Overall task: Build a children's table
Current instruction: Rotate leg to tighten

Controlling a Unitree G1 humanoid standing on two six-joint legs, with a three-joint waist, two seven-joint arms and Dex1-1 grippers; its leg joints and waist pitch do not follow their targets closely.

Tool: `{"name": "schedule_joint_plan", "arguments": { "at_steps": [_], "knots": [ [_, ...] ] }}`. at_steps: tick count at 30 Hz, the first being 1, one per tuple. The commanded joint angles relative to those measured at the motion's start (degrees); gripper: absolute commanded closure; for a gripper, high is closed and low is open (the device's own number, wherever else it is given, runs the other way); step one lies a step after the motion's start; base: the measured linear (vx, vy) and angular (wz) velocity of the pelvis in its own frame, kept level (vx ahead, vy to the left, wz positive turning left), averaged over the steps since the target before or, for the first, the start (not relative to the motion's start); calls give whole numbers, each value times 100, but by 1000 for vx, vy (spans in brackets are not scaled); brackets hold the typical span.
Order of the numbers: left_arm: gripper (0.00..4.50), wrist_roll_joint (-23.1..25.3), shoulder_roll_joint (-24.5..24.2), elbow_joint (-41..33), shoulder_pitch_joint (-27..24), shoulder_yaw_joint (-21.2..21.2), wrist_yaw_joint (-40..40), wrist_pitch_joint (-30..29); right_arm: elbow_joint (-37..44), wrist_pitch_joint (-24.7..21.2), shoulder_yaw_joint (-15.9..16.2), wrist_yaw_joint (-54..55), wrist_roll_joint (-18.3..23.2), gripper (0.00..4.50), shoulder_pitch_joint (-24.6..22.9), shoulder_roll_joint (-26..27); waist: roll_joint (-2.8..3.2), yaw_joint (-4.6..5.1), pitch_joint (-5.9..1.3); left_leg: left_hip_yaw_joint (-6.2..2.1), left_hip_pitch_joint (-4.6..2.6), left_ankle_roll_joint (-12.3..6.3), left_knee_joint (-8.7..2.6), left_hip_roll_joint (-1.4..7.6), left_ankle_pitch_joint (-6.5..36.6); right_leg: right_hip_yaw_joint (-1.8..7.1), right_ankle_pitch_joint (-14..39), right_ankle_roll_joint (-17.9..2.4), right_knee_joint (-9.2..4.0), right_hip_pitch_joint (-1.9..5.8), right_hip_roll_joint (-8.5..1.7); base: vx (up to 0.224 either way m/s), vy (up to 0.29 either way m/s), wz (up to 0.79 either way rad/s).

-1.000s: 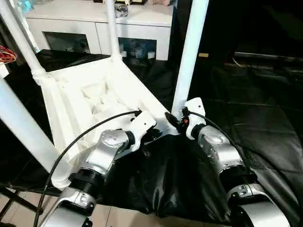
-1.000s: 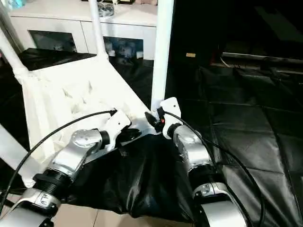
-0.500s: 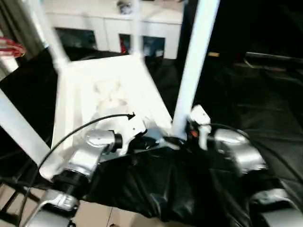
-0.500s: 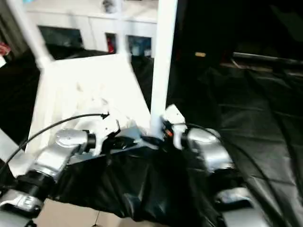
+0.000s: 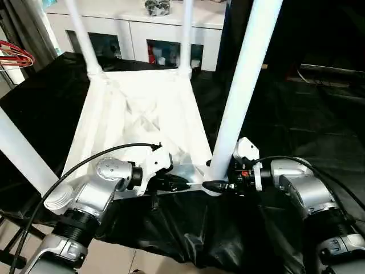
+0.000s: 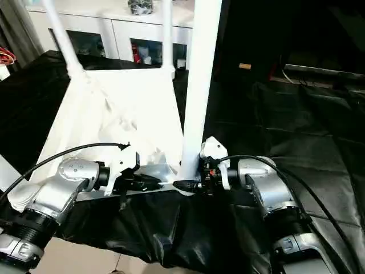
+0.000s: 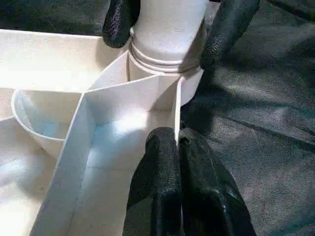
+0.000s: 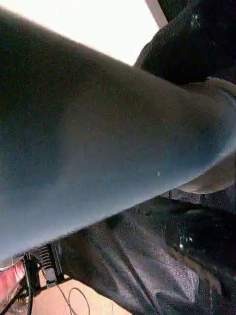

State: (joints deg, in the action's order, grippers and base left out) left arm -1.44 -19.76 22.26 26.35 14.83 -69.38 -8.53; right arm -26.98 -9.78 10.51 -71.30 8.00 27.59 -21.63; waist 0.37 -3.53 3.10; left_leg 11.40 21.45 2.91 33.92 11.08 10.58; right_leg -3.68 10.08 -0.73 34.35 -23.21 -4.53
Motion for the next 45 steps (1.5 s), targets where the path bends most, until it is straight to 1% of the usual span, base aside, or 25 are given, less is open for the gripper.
{"name": "schedule_joint_plan", "arguments": {
  "at_steps": [1, 7, 8, 11, 12, 13, 15, 17, 18, 19, 21, 22, 23, 24, 26, 27, 28, 31, 35, 39, 40, 41, 42, 44, 45],
  "knots": [
    [450, -355, 109, -378, 98, -108, 64, 82, 162, -101, 213, -173, 46, 147, -96, 76, -69, 19, -394, -87, -94, -393, -359, 255, 882, 262, 1109, -1347, -354, 272, -364, 0, 0, 0],
    [450, -240, 244, -274, 130, -220, 498, 101, 168, -129, 105, 182, 93, 198, -147, 243, -70, 15, -397, -84, -93, -427, -352, 252, 816, 259, 1026, -1356, -344, 274, -362, 0, 0, 0],
    [450, -149, 385, -148, 200, -300, 877, 96, 34, -44, -16, 674, 21, 202, -133, 446, -67, 23, -394, -86, -91, -413, -354, 254, 821, 263, 1038, -1349, -345, 269, -364, 0, 0, 0],
    [450, -67, 508, -87, 232, -328, 1165, 85, -162, 24, -132, 1290, -107, 208, -85, 670, -71, 68, -384, -102, -105, -269, -367, 237, 1000, 266, 1423, -1245, -391, 263, -376, 0, 0, 0],
    [450, 25, 637, -47, 253, -311, 1413, 57, -388, 48, -234, 1937, -245, 209, -8, 890, -81, 108, -370, -114, -73, -225, -381, 222, 1054, 259, 1540, -1193, -403, 275, -369, 0, 0, 0],
    [450, 71, 701, -35, 259, -298, 1531, 35, -482, 46, -285, 2220, -287, 209, 24, 997, -82, 164, -369, -110, -81, -160, -383, 216, 1103, 263, 1633, -1163, -416, 253, -369, 0, 0, 0],
    [450, 183, 895, 2, 282, -273, 1875, -54, -678, 11, -411, 2899, -344, 210, 94, 1293, -75, 215, -366, -129, -75, -109, -386, 204, 1174, 252, 1829, -1099, -431, 267, -372, 0, 0, 0],
    [450, 300, 1151, 97, 348, -268, 2354, -146, -850, 2, -480, 3642, -461, 210, 185, 1641, -72, 239, -371, -120, -95, -122, -377, 205, 1189, 262, 1870, -1063, -454, 243, -363, 0, 0, 0],
    [450, 312, 1178, 109, 357, -269, 2409, -155, -870, 1, -487, 3725, -476, 210, 195, 1679, -54, 239, -374, -116, -106, -123, -369, 204, 1177, 268, 1836, -1066, -453, 236, -363, 0, 0, 0],
    [450, 375, 1322, 199, 405, -274, 2688, -181, -1011, 82, -497, 4151, -577, 210, 275, 1881, -54, 251, -387, -121, -75, -136, -373, 197, 1086, 259, 1682, -1100, -436, 265, -360, 0, 0, 0],
    [450, 456, 1458, 323, 465, -296, 2993, -152, -1184, 214, -485, 4498, -656, 210, 387, 2080, -37, 269, -397, -120, -89, -141, -371, 207, 1050, 259, 1475, -1163, -412, 247, -348, 0, 0, 0],
    [450, 480, 1508, 374, 493, -301, 3092, -127, -1251, 292, -455, 4510, -662, 210, 445, 2147, -38, 272, -403, -112, -88, -155, -364, 200, 1040, 258, 1381, -1188, -409, 250, -341, 0, 0, 0],
    [450, 528, 1550, 436, 529, -310, 3228, -59, -1288, 351, -423, 4474, -680, 210, 490, 2190, -63, 269, -404, -107, -78, -191, -359, 197, 1020, 258, 1262, -1217, -402, 263, -339, 0, 0, 0],
    [450, 544, 1573, 468, 546, -320, 3284, -21, -1315, 386, -416, 4457, -693, 210, 515, 2215, -44, 268, -408, -108, -75, -231, -356, 199, 989, 258, 1142, -1242, -389, 268, -342, 0, 0, 0],
    [450, 516, 1604, 493, 557, -341, 3280, 7, -1368, 442, -422, 4454, -709, 210, 552, 2249, -39, 287, -408, -116, -54, -296, -361, 204, 1012, 256, 1054, -1281, -390, 288, -361, 0, 0, 0],
    [450, 504, 1599, 481, 559, -337, 3245, -4, -1380, 456, -450, 4406, -666, 194, 564, 2253, -79, 336, -404, -127, -11, -313, -363, 193, 993, 247, 1011, -1272, -379, 321, -353, 0, 0, 0],
    [450, 463, 1562, 429, 534, -319, 3108, 10, -1333, 425, -494, 4241, -560, 183, 556, 2239, -80, 325, -412, -114, -61, -354, -351, 199, 1007, 257, 987, -1306, -384, 294, -352, 0, 0, 0],
    [450, 407, 1482, 293, 454, -295, 2846, 39, -1267, 425, -509, 3980, -475, 164, 539, 2149, -66, 328, -405, -117, -57, -376, -355, 213, 1036, 255, 1038, -1338, -385, 299, -355, 0, 0, 0],
    [450, 247, 1300, 124, 317, -231, 2474, 120, -1376, 610, -526, 3736, -570, 122, 585, 1860, -60, 311, -400, -110, -78, -358, -357, 228, 1064, 259, 940, -1418, -374, 285, -353, 0, 0, 0],
    [450, 126, 1135, -30, 223, -194, 2147, 104, -1342, 661, -500, 3420, -570, 122, 597, 1607, -61, 290, -399, -111, -81, -340, -360, 231, 1058, 263, 922, -1428, -361, 297, -357, 0, 0, 0],
    [450, 85, 1062, -97, 183, -177, 1999, 119, -1318, 657, -519, 3318, -545, 122, 606, 1528, -77, 292, -397, -110, -73, -349, -360, 230, 1061, 262, 930, -1438, -361, 304, -360, 0, 0, 0],
    [450, 38, 988, -174, 142, -165, 1852, 107, -1287, 653, -530, 3195, -518, 122, 613, 1447, -74, 292, -397, -110, -71, -354, -358, 231, 1067, 263, 940, -1445, -357, 305, -364, 0, 0, 0],
    [450, 6, 932, -224, 114, -163, 1737, 105, -1273, 649, -540, 3109, -501, 122, 624, 1397, -30, 280, -399, -114, -83, -351, -356, 234, 1061, 264, 928, -1461, -355, 301, -368, 0, 0, 0],
    [450, -11, 804, -303, 67, -143, 1551, 127, -1254, 681, -531, 2939, -500, 122, 641, 1283, -27, 287, -398, -107, -81, -344, -357, 233, 1065, 263, 843, -1484, -353, 296, -346, 0, 0, 0],
    [450, -25, 711, -340, 40, -143, 1438, 130, -1227, 711, -516, 2817, -505, 122, 648, 1200, 14, 277, -395, -119, -85, -325, -366, 232, 1108, 259, 852, -1492, -349, 301, -353, 0, 0, 0]
  ]
}}
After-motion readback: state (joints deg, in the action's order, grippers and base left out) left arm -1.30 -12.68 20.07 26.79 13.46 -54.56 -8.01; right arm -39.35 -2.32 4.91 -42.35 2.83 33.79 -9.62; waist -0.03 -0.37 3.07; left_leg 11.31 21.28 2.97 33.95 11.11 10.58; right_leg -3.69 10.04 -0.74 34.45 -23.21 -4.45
